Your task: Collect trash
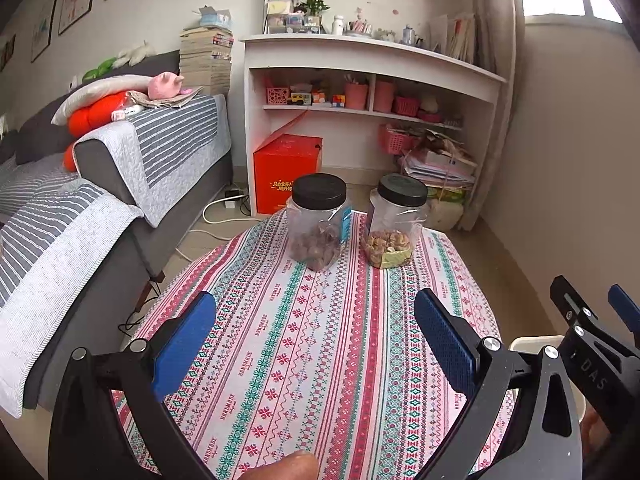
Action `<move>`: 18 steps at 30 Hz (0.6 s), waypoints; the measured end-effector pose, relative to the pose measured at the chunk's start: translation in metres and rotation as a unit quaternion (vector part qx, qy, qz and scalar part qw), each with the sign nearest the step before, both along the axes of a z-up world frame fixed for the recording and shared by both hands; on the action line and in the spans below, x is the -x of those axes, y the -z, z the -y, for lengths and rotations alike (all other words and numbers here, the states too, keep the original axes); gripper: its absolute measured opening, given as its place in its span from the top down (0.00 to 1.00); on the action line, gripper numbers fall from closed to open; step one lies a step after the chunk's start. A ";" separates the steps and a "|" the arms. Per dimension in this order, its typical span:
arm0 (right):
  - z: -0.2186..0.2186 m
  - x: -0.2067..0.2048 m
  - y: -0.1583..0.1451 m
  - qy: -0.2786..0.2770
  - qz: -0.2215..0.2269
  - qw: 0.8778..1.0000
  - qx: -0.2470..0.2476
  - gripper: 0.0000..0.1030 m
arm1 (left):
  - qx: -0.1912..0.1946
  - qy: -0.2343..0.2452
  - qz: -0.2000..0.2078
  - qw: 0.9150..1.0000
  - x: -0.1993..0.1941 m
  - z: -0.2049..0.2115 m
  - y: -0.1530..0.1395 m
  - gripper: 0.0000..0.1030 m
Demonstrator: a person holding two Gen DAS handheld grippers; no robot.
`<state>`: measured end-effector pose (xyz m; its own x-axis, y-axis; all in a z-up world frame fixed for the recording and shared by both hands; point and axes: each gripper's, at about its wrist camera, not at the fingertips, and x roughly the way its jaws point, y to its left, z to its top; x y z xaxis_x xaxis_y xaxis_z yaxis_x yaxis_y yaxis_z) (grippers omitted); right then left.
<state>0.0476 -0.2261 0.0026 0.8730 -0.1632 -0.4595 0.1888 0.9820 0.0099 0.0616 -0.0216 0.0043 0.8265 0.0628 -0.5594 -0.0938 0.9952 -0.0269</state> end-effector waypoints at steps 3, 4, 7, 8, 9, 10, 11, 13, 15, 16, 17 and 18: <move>-0.001 0.002 -0.002 0.002 0.009 1.000 0.003 0.07 | 0.003 0.001 0.005 1.000 0.003 -0.001 -0.003 0.07; -0.001 0.003 -0.003 0.003 0.014 1.000 0.007 0.07 | 0.003 0.001 0.005 1.000 0.004 0.000 -0.003 0.07; -0.005 0.006 -0.005 0.001 0.025 1.000 0.019 0.07 | 0.005 0.003 0.009 1.000 0.007 0.000 -0.006 0.07; -0.007 0.008 -0.005 0.000 0.030 0.999 0.025 0.07 | 0.005 0.005 0.011 1.000 0.008 0.000 -0.007 0.07; -0.009 0.009 -0.006 -0.002 0.034 0.999 0.031 0.07 | 0.004 0.007 0.014 1.000 0.009 0.000 -0.008 0.07; -0.011 0.010 -0.006 -0.003 0.038 0.999 0.035 0.07 | 0.004 0.008 0.015 1.000 0.010 0.000 -0.009 0.07; -0.014 0.012 -0.007 -0.005 0.043 0.998 0.039 0.07 | 0.003 0.009 0.017 1.000 0.010 0.000 -0.010 0.07; -0.017 0.014 -0.008 -0.007 0.050 0.998 0.043 0.07 | 0.005 0.008 0.019 1.000 0.012 -0.001 -0.012 0.07; -0.019 0.016 -0.010 -0.005 0.059 0.997 0.046 0.07 | 0.006 0.007 0.021 1.000 0.014 -0.003 -0.013 0.07; -0.020 0.018 -0.011 -0.003 0.065 0.997 0.048 0.07 | 0.006 0.006 0.021 1.000 0.014 -0.004 -0.013 0.07; -0.020 0.019 -0.012 -0.002 0.068 0.997 0.049 0.07 | 0.006 0.006 0.021 1.000 0.015 -0.004 -0.014 0.07; -0.021 0.020 -0.012 0.000 0.070 0.996 0.049 0.07 | 0.007 0.006 0.022 1.000 0.015 -0.005 -0.014 0.07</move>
<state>0.0278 -0.2053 0.0149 0.9275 -0.2006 -0.3154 0.1919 0.9796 -0.0589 0.0465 -0.0164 0.0186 0.8505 0.0463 -0.5239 -0.0812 0.9957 -0.0438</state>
